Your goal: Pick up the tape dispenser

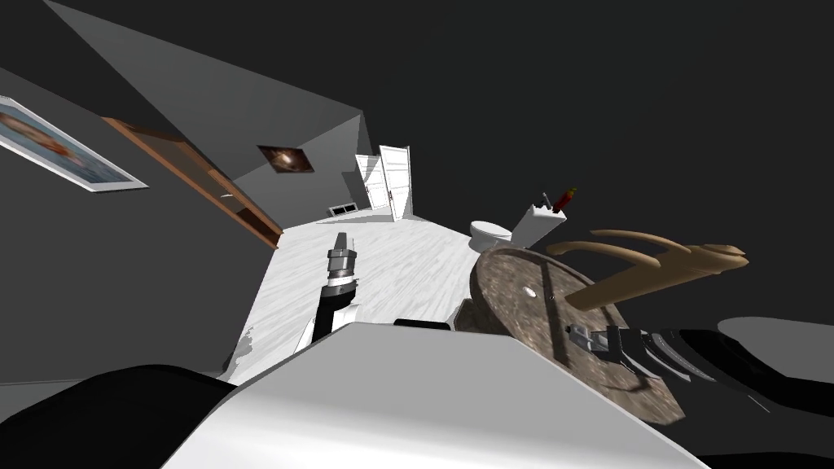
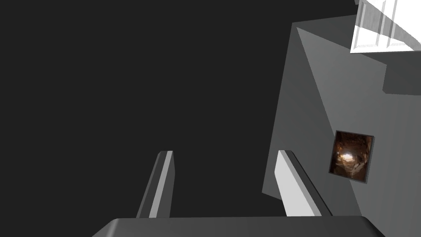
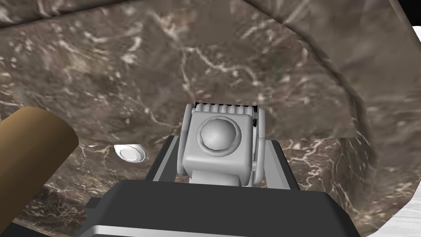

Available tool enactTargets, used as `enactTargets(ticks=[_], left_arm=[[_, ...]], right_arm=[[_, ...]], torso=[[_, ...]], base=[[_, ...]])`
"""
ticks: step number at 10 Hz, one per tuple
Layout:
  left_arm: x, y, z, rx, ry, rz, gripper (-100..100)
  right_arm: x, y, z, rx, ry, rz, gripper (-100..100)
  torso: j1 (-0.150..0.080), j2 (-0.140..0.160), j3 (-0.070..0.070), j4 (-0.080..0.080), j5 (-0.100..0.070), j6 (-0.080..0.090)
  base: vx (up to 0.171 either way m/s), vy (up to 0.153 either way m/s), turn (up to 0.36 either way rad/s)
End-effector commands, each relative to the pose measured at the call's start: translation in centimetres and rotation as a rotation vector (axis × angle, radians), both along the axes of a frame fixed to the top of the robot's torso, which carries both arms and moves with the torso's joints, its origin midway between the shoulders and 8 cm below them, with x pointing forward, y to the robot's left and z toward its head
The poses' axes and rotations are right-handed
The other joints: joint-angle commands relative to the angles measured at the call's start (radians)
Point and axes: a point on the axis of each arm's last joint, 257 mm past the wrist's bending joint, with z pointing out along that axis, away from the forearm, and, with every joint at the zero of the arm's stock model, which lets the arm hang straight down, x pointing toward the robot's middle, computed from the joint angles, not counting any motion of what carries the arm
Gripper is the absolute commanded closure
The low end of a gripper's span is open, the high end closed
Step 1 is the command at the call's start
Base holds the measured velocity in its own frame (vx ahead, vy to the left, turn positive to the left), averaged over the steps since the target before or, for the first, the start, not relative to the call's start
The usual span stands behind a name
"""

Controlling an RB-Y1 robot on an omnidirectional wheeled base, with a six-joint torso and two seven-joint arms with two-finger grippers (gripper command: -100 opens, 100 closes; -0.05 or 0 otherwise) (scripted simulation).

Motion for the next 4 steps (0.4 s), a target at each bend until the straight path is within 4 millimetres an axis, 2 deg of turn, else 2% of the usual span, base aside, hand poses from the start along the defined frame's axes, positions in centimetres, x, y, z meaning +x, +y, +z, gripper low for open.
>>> enactTargets(ticks=[1,2,3,4], left_arm=[[0.00,0.00,0.00,0.000,0.000,0.000,0],[0.00,0.00,0.00,0.000,0.000,0.000,0],[0.00,0.00,0.00,0.000,0.000,0.000,0],[0.00,0.00,0.00,0.000,0.000,0.000,0]], right_arm=[[1.28,0.24,1.03,0.001,-0.004,0.013,100],[1.82,0.38,1.51,0.001,-0.005,0.019,100],[1.39,0.15,1.05,-0.001,-0.005,0.015,100],[1.43,0.16,1.13,0.000,-0.005,0.016,0]], torso=[[0.000,0.000,0.000,0.000,0.000,0.000],[-0.001,0.002,0.001,0.001,0.000,0.000],[-0.001,0.003,0.002,0.001,0.000,0.000],[0.000,0.002,0.001,0.001,0.000,0.000]], base=[[-0.052,-0.011,-0.117],[-0.056,-0.011,-0.073],[-0.023,-0.005,-0.011],[0.000,0.000,0.000]])
